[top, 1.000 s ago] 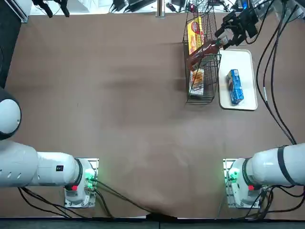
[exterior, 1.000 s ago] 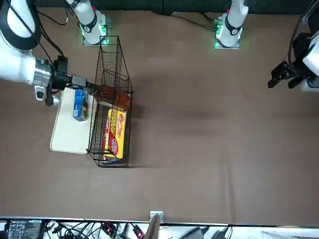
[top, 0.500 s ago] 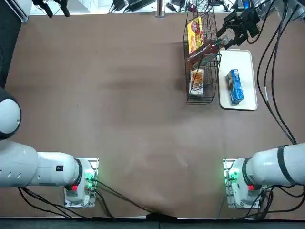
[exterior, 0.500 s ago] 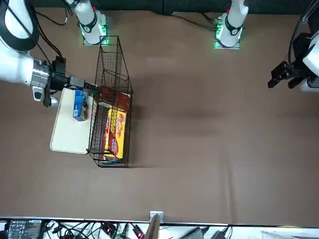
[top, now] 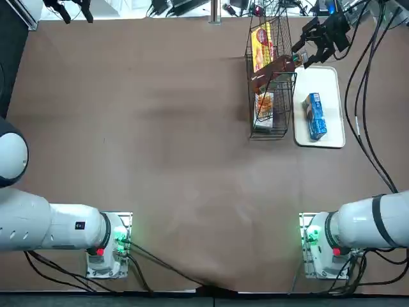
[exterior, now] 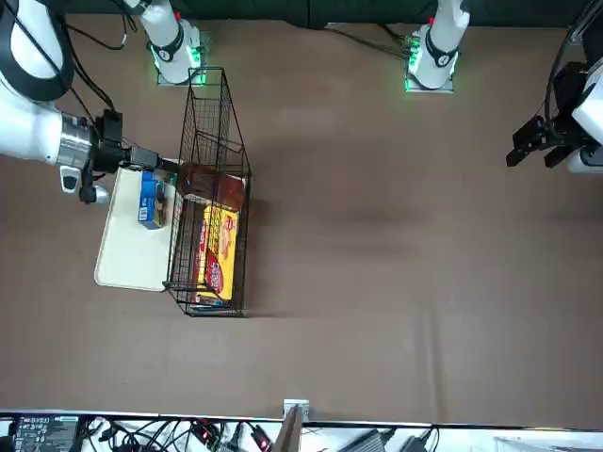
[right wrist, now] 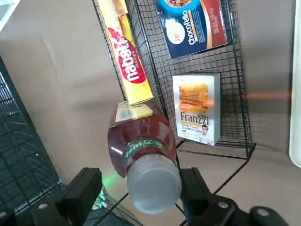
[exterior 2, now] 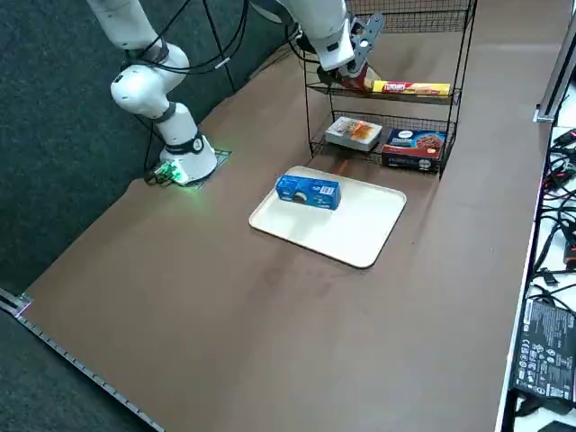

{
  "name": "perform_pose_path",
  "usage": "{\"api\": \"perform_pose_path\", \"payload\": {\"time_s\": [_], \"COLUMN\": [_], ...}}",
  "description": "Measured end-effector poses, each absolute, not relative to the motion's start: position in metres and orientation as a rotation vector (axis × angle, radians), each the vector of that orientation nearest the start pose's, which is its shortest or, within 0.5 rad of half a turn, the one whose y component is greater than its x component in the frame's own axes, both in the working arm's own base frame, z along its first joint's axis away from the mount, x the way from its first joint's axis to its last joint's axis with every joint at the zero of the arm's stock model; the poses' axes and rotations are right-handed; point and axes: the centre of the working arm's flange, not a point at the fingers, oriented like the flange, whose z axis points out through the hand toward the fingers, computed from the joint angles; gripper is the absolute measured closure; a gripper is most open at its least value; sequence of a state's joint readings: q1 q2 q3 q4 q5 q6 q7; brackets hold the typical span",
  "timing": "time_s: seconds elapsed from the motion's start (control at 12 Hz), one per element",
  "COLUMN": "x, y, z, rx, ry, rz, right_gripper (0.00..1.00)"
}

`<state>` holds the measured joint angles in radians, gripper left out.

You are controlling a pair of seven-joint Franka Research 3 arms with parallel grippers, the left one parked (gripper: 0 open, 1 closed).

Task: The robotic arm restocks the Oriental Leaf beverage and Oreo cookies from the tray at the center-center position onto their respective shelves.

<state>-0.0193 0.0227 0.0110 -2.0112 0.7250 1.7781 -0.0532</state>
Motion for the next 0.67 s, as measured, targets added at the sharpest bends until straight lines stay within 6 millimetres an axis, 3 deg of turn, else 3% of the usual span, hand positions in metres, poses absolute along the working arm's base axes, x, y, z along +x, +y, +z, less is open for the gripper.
{"api": "perform_pose_path", "payload": {"time_s": [0.67], "x": [0.5378], "y": [0.044], "z": [0.4447], "rx": [-2.455], "ry": [0.24], "rz": [0.294], "right_gripper": [0.0]}}
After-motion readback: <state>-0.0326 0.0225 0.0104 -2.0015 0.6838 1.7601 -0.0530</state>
